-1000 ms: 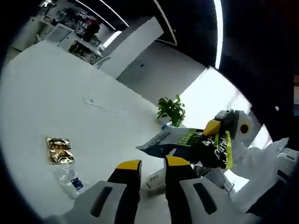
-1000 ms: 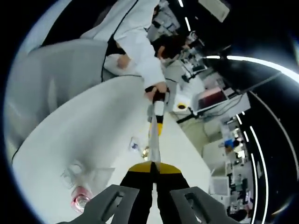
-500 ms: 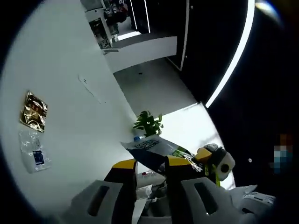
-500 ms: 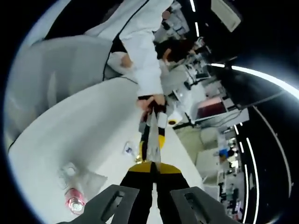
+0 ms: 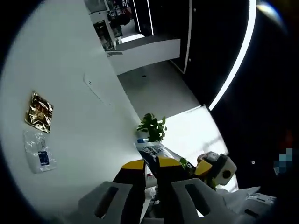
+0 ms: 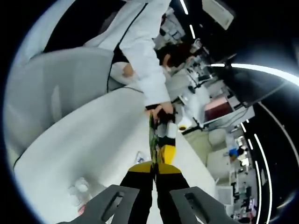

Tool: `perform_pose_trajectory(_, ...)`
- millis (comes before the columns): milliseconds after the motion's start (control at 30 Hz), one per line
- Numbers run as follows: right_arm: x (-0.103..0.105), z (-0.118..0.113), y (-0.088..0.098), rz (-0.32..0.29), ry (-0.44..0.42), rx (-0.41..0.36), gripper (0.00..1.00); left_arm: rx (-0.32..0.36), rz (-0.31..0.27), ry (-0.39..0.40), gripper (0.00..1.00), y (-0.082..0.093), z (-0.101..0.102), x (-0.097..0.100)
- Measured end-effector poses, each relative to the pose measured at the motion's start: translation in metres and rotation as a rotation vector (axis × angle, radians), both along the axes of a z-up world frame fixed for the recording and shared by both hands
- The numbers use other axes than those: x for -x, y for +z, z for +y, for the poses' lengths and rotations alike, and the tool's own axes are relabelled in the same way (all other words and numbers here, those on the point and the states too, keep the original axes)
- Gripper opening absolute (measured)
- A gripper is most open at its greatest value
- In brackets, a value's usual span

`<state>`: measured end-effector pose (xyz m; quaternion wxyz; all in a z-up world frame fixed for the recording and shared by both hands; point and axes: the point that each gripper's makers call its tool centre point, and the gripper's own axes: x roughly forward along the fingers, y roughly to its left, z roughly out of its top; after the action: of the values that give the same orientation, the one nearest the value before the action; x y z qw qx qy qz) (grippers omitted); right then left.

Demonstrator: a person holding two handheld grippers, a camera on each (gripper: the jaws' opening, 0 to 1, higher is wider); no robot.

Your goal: Arrange the skincare products in the storage area until every visible bottle or jar stands upright without overlapping.

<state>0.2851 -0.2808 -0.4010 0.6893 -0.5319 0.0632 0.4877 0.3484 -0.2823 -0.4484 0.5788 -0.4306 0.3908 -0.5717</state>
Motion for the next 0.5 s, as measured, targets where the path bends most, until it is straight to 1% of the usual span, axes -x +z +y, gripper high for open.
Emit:
perform_pose_trajectory(33,0.001,0.0,-0.002,0.016,-0.001,0.0,0.0,0.003,-0.01,0.003,0.02,0.001,0.001,-0.002)
perform_pose_trajectory(167,0.005,0.001,-0.01,0.046,0.004,0.024,0.0,0.003,-0.032,0.011,0.0,0.006,0.003,-0.001)
perform_pose_trajectory(200,0.005,0.002,-0.013,0.051,0.004,0.033,0.0,0.003,-0.051,0.026,0.0,0.009,0.004,-0.001)
perform_pose_trajectory(233,0.006,0.003,-0.015,0.057,0.007,0.045,0.0,0.018,-0.087,0.042,0.0,0.014,0.005,-0.003)
perform_pose_trajectory(267,0.008,0.004,-0.018,0.073,0.01,0.055,0.0,0.028,-0.087,0.041,0.0,0.018,0.006,-0.003)
perform_pose_trajectory(300,0.008,0.004,-0.02,0.083,0.01,0.06,0.0,0.034,-0.088,0.042,0.0,0.019,0.007,-0.009)
perform_pose_trajectory(333,0.008,0.004,-0.023,0.096,-0.003,0.061,0.0,0.031,-0.105,0.042,0.0,0.021,0.007,-0.01)
perform_pose_trajectory(367,0.007,0.004,-0.025,0.102,-0.01,0.065,0.0,0.005,-0.157,0.048,0.0,0.018,0.008,-0.013)
perform_pose_trajectory(400,0.008,0.006,-0.028,0.115,-0.016,0.069,0.0,-0.038,-0.201,0.038,0.0,0.013,0.009,-0.015)
perform_pose_trajectory(433,0.008,0.007,-0.029,0.124,-0.018,0.069,0.0,-0.056,-0.221,0.036,0.0,0.011,0.01,-0.016)
perform_pose_trajectory(467,0.01,0.007,-0.034,0.155,-0.044,0.066,0.0,-0.063,-0.236,0.035,0.0,0.011,0.01,-0.016)
perform_pose_trajectory(500,0.009,0.008,-0.034,0.153,-0.042,0.068,0.0,-0.067,-0.224,0.038,0.0,0.011,0.011,-0.017)
